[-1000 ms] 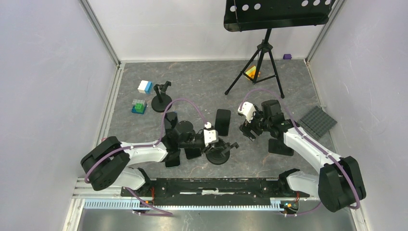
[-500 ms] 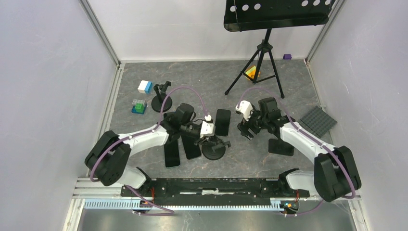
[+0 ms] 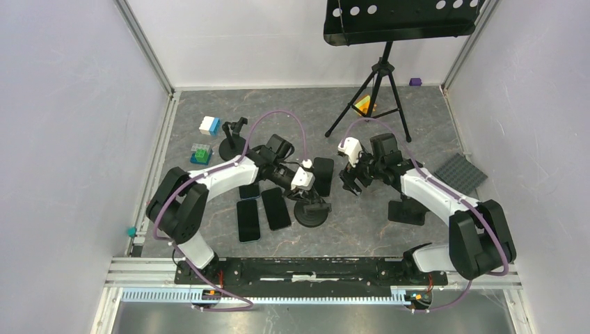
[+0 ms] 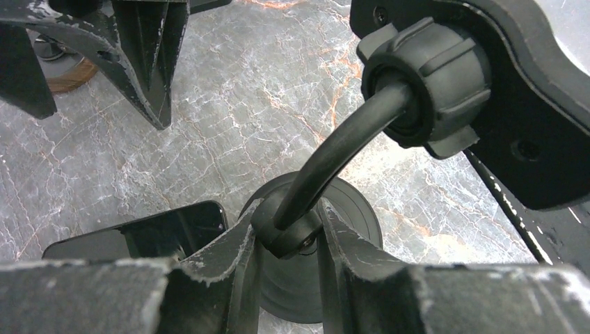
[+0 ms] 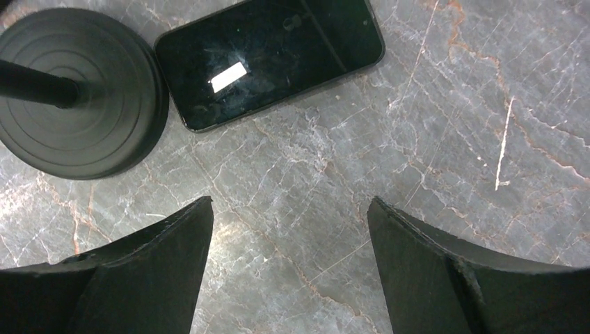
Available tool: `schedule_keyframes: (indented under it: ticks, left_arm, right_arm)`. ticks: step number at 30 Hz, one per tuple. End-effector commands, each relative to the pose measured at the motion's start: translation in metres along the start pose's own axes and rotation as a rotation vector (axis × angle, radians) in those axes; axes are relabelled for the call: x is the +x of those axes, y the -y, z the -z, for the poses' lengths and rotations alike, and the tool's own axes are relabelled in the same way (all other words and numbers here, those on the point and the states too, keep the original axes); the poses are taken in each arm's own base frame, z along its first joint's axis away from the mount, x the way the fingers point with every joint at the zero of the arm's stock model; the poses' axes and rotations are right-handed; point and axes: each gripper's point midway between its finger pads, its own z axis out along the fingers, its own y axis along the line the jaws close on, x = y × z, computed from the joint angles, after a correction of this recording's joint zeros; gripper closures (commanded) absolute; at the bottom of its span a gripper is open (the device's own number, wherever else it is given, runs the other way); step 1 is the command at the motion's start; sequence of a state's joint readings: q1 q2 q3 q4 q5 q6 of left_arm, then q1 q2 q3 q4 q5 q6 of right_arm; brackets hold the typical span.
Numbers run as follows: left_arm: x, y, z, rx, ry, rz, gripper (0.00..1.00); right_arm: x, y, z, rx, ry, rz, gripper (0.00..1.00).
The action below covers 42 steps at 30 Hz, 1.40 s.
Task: Place the phone on the phone stand
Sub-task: Adjust the phone stand at the center of the board.
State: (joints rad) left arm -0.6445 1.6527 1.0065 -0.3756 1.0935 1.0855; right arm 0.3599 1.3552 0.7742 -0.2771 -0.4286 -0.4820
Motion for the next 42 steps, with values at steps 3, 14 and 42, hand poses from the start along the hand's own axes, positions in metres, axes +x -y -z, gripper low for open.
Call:
schedule_keyframes:
  ticks: [3, 14, 42]
  left_arm:
    - [0.01, -0.012, 0.005, 0.029, -0.03, -0.041, 0.67]
    - [0.008, -0.016, 0.025, -0.026, -0.089, -0.021, 0.01]
    - [0.048, 0.014, 0.121, -0.589, -0.424, 0.065, 0.0]
  right_arm:
    - [-0.039, 0.019, -0.002, 0.06, 0.098, -0.018, 0.14]
    - [-0.051, 0.021, -0.029, 0.116, 0.128, -0.109, 0.13]
    - [-0.082, 0.009, -0.094, 0.261, 0.128, -0.154, 0.1]
